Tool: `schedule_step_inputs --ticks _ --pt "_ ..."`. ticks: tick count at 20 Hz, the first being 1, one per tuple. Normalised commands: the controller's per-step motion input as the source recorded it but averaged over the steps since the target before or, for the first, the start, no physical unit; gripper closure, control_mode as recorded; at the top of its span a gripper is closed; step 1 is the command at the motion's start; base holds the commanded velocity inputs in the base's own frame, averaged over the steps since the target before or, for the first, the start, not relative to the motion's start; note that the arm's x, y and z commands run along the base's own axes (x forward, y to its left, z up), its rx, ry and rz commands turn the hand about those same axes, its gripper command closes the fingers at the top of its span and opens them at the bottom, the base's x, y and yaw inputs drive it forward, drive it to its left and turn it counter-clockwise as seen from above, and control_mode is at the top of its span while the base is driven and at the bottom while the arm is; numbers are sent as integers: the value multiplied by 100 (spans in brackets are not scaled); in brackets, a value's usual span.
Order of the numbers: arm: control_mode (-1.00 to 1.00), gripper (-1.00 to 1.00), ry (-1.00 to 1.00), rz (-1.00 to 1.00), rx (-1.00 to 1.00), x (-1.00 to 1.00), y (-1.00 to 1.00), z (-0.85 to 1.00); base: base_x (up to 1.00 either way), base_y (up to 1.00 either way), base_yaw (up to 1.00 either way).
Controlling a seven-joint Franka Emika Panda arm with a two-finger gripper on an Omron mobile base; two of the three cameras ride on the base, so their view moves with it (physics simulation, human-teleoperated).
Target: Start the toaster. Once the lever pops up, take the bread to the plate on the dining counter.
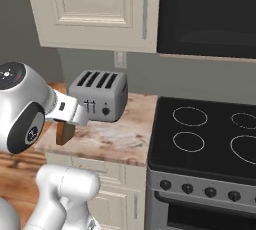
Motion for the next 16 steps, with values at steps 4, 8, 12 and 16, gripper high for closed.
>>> schedule_step_inputs --ticks 4,8,12,16 --pt "100 100 0 0 0 0 0 0 -51 0 0" --pt "100 100 0 0 0 0 0 0 -50 0 -7" --pt "100 100 0 0 0 0 0 0 -38 0 -5" --pt "100 100 0 0 0 0 0 0 -27 0 -4"
